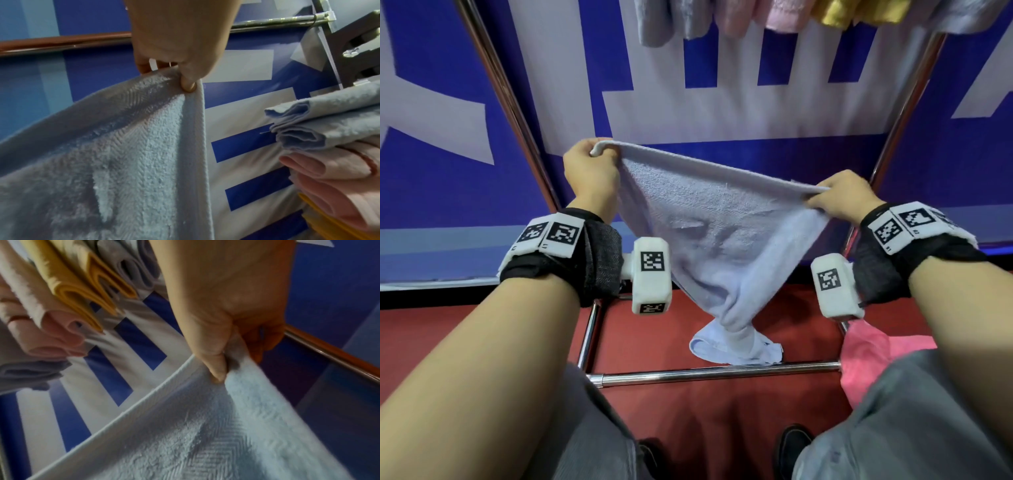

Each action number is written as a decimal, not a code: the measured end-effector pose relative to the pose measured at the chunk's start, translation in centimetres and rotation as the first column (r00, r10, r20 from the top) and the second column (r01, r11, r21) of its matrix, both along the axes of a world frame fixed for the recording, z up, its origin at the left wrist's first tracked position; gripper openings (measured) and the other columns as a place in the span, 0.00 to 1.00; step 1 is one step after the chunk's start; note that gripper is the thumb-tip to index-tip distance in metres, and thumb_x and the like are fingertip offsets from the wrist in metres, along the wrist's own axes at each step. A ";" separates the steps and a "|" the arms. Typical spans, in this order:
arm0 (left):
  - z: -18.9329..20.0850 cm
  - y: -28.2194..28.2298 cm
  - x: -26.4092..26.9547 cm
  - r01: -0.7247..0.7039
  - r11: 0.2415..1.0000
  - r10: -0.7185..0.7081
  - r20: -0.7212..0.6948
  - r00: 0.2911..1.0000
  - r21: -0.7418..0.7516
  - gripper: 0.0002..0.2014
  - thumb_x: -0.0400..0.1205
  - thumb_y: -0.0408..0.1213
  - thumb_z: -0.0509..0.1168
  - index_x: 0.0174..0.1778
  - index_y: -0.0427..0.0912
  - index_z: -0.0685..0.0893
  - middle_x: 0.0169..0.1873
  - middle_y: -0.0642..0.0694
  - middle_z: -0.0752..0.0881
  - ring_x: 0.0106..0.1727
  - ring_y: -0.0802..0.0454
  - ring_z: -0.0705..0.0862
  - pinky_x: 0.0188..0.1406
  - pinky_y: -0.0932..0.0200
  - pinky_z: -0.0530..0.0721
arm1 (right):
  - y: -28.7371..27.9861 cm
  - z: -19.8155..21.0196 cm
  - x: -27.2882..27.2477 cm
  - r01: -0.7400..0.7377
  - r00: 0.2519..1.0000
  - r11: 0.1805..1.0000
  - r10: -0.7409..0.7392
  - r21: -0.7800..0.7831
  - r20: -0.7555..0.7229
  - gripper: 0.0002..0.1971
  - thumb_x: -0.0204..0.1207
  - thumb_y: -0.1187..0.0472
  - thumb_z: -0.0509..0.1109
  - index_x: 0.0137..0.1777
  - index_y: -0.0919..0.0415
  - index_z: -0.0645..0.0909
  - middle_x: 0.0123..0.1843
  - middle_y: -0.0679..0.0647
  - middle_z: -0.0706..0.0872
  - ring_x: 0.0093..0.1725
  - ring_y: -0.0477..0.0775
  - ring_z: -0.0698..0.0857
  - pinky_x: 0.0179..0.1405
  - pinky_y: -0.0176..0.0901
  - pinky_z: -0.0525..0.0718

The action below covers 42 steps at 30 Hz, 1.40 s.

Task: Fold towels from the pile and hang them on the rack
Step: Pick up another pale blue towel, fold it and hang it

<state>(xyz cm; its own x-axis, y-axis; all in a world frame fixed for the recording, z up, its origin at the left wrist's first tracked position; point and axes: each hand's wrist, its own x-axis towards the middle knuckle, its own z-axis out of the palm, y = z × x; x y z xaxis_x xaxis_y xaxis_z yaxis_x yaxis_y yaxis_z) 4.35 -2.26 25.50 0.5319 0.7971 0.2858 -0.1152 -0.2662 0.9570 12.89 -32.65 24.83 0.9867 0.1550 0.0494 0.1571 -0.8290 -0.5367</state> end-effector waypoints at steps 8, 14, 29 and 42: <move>-0.7 0.1 -0.2 0.061 0.997 -0.060 -0.016 0.998 0.041 0.06 0.74 0.37 0.73 0.42 0.38 0.88 0.25 0.56 0.78 0.28 0.64 0.73 0.29 0.69 0.73 | -2.5 0.3 0.7 0.304 0.929 0.898 -0.353 0.317 0.111 0.14 0.73 0.67 0.67 0.58 0.64 0.86 0.56 0.66 0.87 0.58 0.65 0.84 0.51 0.41 0.77; 0.3 -0.6 -0.9 0.047 0.989 -0.049 0.009 0.999 0.140 0.09 0.75 0.34 0.68 0.47 0.36 0.90 0.25 0.58 0.79 0.28 0.67 0.74 0.36 0.64 0.77 | -2.8 1.3 1.0 0.329 0.849 0.781 -0.491 0.530 0.196 0.14 0.72 0.69 0.60 0.47 0.70 0.87 0.39 0.59 0.80 0.43 0.64 0.81 0.42 0.49 0.78; 5.7 0.1 -4.7 -0.123 0.958 0.061 0.234 0.970 0.260 0.11 0.81 0.31 0.56 0.39 0.48 0.81 0.34 0.58 0.81 0.38 0.65 0.78 0.40 0.71 0.76 | -1.1 7.8 -3.4 -0.093 0.693 0.723 -0.446 0.684 0.566 0.15 0.72 0.73 0.53 0.50 0.71 0.81 0.44 0.53 0.79 0.46 0.48 0.75 0.52 0.36 0.76; 15.8 -0.6 -8.6 -0.134 0.918 0.005 0.327 0.945 0.374 0.11 0.80 0.34 0.56 0.46 0.41 0.84 0.32 0.61 0.79 0.35 0.68 0.77 0.36 0.75 0.73 | -3.5 17.1 -7.5 -0.130 0.583 0.743 -0.478 0.656 0.657 0.16 0.77 0.67 0.53 0.54 0.67 0.82 0.53 0.61 0.87 0.47 0.44 0.76 0.43 0.25 0.68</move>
<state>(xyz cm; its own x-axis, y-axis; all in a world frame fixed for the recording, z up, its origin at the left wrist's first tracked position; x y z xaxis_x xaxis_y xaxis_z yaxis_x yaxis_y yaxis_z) -4.22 -2.87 41.29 0.3106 0.6209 0.7198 -0.3582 -0.6250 0.6936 5.37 -36.15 41.91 0.5151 -0.3795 0.7686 0.6300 -0.4404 -0.6397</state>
